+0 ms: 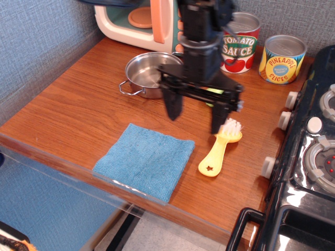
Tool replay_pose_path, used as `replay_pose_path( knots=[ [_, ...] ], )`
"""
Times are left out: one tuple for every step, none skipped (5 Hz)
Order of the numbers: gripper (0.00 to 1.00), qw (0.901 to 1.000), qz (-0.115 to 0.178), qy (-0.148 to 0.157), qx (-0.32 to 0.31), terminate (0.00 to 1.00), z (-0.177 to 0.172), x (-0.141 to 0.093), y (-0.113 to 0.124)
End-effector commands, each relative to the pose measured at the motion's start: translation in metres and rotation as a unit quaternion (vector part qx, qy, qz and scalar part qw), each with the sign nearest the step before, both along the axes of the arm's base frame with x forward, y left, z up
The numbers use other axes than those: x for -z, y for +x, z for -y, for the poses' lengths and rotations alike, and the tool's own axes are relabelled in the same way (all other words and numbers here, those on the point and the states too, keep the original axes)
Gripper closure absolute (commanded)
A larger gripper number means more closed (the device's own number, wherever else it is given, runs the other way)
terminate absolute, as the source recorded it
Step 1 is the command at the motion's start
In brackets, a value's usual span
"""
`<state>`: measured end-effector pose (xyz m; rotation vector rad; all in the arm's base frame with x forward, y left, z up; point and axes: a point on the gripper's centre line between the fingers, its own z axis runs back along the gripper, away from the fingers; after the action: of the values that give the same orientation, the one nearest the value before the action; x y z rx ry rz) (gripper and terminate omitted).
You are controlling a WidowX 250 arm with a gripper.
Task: Place the yellow brush in front of the microwave
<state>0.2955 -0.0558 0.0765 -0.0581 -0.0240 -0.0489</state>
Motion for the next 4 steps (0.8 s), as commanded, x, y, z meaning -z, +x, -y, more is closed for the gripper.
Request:
replay_pose_path(
  knots=[
    [0.0, 0.9995, 0.019, -0.023, -0.004, 0.0, 0.025, 0.013, 0.029],
    [0.0, 0.9994, 0.029, -0.013, -0.011, 0.0, 0.028, 0.024, 0.032],
    [0.0, 0.9992, 0.038, 0.008, -0.003, 0.0, 0.029, 0.035, 0.03],
    [0.0, 0.9982, 0.055, 0.025, 0.0, 0.0, 0.03, 0.039, 0.028]
  ],
)
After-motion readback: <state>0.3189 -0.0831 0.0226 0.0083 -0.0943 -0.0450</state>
